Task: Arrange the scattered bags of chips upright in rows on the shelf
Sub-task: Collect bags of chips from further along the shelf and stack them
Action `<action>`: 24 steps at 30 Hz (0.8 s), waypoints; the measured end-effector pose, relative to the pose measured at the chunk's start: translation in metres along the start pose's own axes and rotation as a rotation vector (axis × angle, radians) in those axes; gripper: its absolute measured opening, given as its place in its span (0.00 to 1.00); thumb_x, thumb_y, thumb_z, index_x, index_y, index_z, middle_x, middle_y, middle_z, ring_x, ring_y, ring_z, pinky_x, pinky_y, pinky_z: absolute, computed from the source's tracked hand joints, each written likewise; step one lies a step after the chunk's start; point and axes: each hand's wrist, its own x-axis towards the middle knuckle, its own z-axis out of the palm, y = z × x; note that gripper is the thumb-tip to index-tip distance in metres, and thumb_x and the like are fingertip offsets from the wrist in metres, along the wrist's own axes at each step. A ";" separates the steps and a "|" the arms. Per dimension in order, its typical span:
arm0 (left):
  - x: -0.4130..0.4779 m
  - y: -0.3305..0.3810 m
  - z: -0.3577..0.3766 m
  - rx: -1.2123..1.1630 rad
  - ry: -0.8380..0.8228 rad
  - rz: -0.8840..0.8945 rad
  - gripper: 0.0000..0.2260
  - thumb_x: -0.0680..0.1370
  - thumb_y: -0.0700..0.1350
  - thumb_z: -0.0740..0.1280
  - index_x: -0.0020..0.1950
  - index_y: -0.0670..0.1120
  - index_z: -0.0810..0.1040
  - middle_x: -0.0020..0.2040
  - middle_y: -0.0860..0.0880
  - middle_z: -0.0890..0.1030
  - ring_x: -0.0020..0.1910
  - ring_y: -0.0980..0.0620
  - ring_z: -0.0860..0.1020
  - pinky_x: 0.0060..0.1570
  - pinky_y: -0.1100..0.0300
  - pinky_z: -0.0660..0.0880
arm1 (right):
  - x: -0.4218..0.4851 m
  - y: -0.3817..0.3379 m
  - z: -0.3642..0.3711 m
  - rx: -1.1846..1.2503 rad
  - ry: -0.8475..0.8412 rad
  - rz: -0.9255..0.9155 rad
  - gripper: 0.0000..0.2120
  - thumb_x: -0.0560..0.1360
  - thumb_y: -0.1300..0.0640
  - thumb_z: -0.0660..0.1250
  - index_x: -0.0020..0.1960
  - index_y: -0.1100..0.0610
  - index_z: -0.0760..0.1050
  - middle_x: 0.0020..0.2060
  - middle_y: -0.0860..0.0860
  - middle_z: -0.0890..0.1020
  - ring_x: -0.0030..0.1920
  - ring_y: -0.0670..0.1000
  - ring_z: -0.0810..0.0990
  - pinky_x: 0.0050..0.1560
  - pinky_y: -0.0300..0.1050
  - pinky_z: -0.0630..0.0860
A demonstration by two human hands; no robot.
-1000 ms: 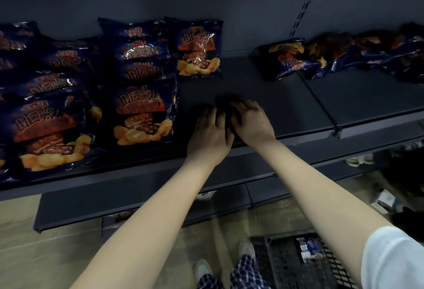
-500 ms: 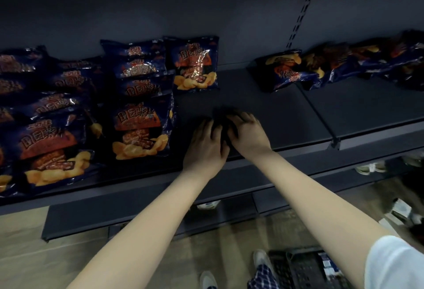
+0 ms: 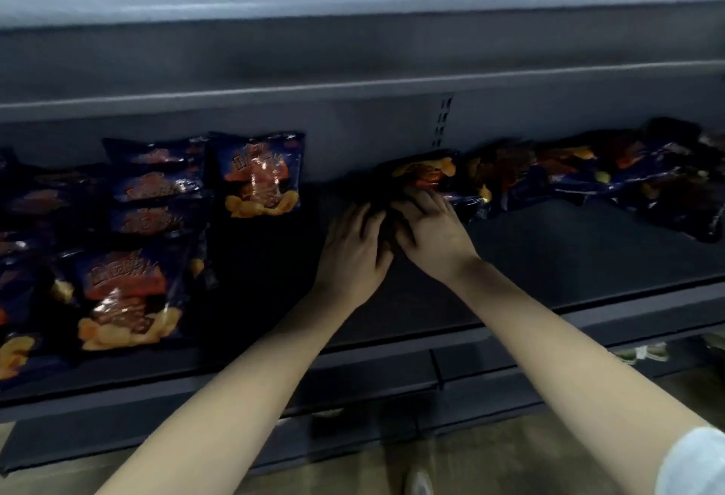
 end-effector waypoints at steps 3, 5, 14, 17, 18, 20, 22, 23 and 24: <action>0.034 0.036 0.012 -0.029 0.055 0.041 0.22 0.76 0.45 0.63 0.69 0.42 0.69 0.70 0.42 0.68 0.70 0.43 0.65 0.68 0.46 0.62 | 0.002 0.046 -0.024 -0.009 0.015 0.012 0.19 0.74 0.59 0.65 0.64 0.61 0.75 0.62 0.61 0.75 0.65 0.64 0.69 0.68 0.58 0.63; 0.054 0.060 0.019 -0.060 0.095 0.079 0.21 0.74 0.43 0.65 0.67 0.42 0.71 0.68 0.42 0.70 0.68 0.43 0.67 0.67 0.46 0.63 | 0.002 0.075 -0.037 -0.035 0.014 0.020 0.19 0.74 0.59 0.64 0.65 0.61 0.74 0.64 0.61 0.74 0.66 0.64 0.68 0.68 0.60 0.63; 0.113 0.157 0.052 -0.044 0.084 0.270 0.23 0.73 0.46 0.67 0.66 0.40 0.72 0.67 0.40 0.71 0.67 0.40 0.68 0.66 0.43 0.64 | -0.030 0.184 -0.087 -0.142 0.096 0.151 0.21 0.76 0.56 0.63 0.68 0.60 0.71 0.68 0.59 0.70 0.70 0.61 0.64 0.72 0.59 0.57; 0.130 0.187 0.062 -0.037 0.094 0.331 0.23 0.72 0.46 0.68 0.66 0.41 0.73 0.67 0.40 0.72 0.68 0.40 0.68 0.68 0.43 0.63 | -0.048 0.214 -0.101 -0.178 0.102 0.227 0.22 0.76 0.55 0.62 0.69 0.59 0.69 0.70 0.59 0.67 0.72 0.61 0.61 0.73 0.58 0.54; 0.134 0.198 0.066 -0.049 0.097 0.341 0.23 0.72 0.46 0.68 0.66 0.41 0.72 0.67 0.41 0.72 0.68 0.40 0.68 0.68 0.43 0.64 | -0.054 0.224 -0.105 -0.191 0.100 0.255 0.22 0.77 0.55 0.62 0.69 0.59 0.69 0.70 0.59 0.66 0.72 0.61 0.61 0.73 0.58 0.53; 0.142 0.219 0.075 -0.088 0.068 0.367 0.24 0.73 0.46 0.68 0.68 0.42 0.71 0.69 0.41 0.70 0.69 0.41 0.67 0.68 0.45 0.63 | -0.066 0.241 -0.113 -0.203 0.110 0.302 0.20 0.77 0.55 0.62 0.68 0.60 0.70 0.70 0.60 0.66 0.72 0.61 0.61 0.73 0.58 0.53; 0.147 0.237 0.086 -0.110 0.039 0.402 0.25 0.73 0.46 0.67 0.69 0.43 0.69 0.70 0.42 0.69 0.70 0.42 0.65 0.69 0.46 0.63 | -0.077 0.258 -0.118 -0.216 0.122 0.335 0.19 0.77 0.55 0.62 0.66 0.60 0.71 0.70 0.60 0.66 0.72 0.62 0.61 0.74 0.57 0.52; 0.148 0.246 0.091 -0.113 0.021 0.415 0.25 0.73 0.46 0.67 0.69 0.43 0.69 0.70 0.42 0.68 0.70 0.42 0.65 0.69 0.47 0.63 | -0.083 0.265 -0.120 -0.220 0.126 0.353 0.19 0.77 0.55 0.62 0.67 0.60 0.70 0.70 0.60 0.66 0.72 0.62 0.60 0.74 0.57 0.52; 0.149 0.254 0.097 -0.114 0.004 0.425 0.25 0.74 0.46 0.67 0.70 0.43 0.69 0.70 0.42 0.68 0.71 0.43 0.64 0.69 0.48 0.63 | -0.088 0.272 -0.121 -0.217 0.132 0.374 0.20 0.78 0.55 0.62 0.68 0.60 0.70 0.71 0.59 0.65 0.72 0.61 0.59 0.74 0.57 0.51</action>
